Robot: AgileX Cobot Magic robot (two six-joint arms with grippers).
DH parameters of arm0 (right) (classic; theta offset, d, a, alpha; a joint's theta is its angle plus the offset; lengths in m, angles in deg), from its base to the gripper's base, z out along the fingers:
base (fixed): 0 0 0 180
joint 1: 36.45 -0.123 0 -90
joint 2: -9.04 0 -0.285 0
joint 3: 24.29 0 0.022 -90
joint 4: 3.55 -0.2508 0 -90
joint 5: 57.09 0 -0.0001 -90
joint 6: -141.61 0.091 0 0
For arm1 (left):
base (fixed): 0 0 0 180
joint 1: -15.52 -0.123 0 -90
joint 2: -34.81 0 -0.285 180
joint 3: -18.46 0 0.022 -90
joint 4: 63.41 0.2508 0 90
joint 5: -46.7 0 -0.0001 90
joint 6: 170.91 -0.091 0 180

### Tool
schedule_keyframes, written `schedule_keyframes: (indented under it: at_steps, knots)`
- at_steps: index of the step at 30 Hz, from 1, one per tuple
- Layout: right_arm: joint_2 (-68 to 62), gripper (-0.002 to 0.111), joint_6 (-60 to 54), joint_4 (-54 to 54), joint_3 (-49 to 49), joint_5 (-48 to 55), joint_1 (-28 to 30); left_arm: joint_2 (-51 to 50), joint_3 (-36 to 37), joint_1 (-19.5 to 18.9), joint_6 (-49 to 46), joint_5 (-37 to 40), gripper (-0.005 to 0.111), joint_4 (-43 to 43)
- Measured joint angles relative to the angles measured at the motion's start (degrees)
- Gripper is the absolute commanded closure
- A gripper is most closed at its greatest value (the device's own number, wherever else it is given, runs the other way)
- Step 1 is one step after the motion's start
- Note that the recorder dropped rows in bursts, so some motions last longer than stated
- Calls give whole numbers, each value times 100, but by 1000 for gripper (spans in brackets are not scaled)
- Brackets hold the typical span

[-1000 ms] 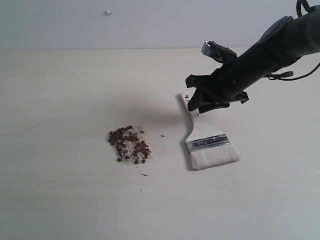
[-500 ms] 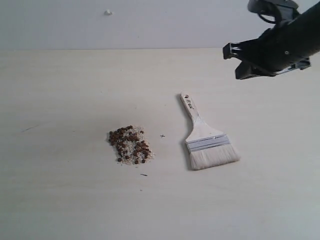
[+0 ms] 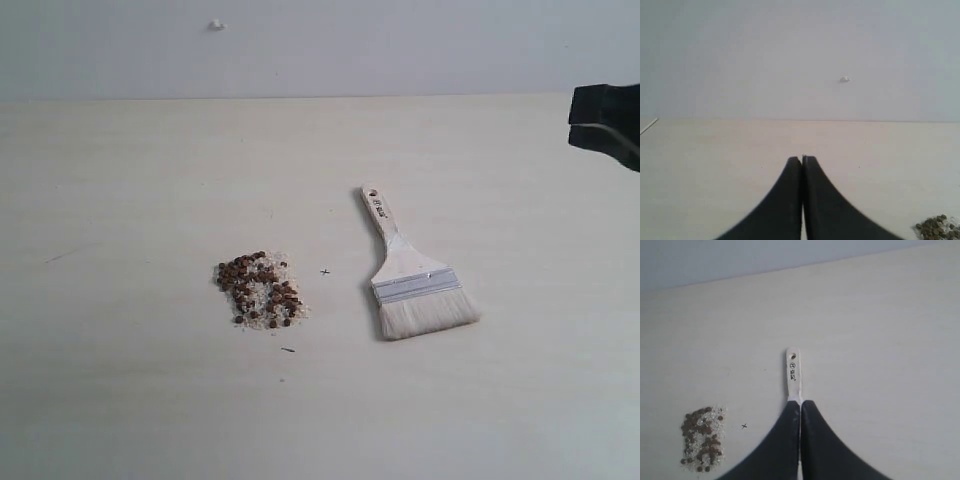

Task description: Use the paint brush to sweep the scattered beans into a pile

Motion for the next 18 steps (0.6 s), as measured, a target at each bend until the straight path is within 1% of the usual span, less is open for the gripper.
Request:
schedule_keyframes:
  at_steps: [6, 9, 18]
  knots:
    - [216, 108, -55, 209, 0, -164, 0, 0, 0, 0, 0, 0, 107, 0]
    - [632, 108, -77, 355, -119, -251, 0, 0, 0, 0, 0, 0, 107, 0]
    - [3186, 108, -327, 597, -977, -844, 142, 0, 0, 0, 0, 0, 107, 0]
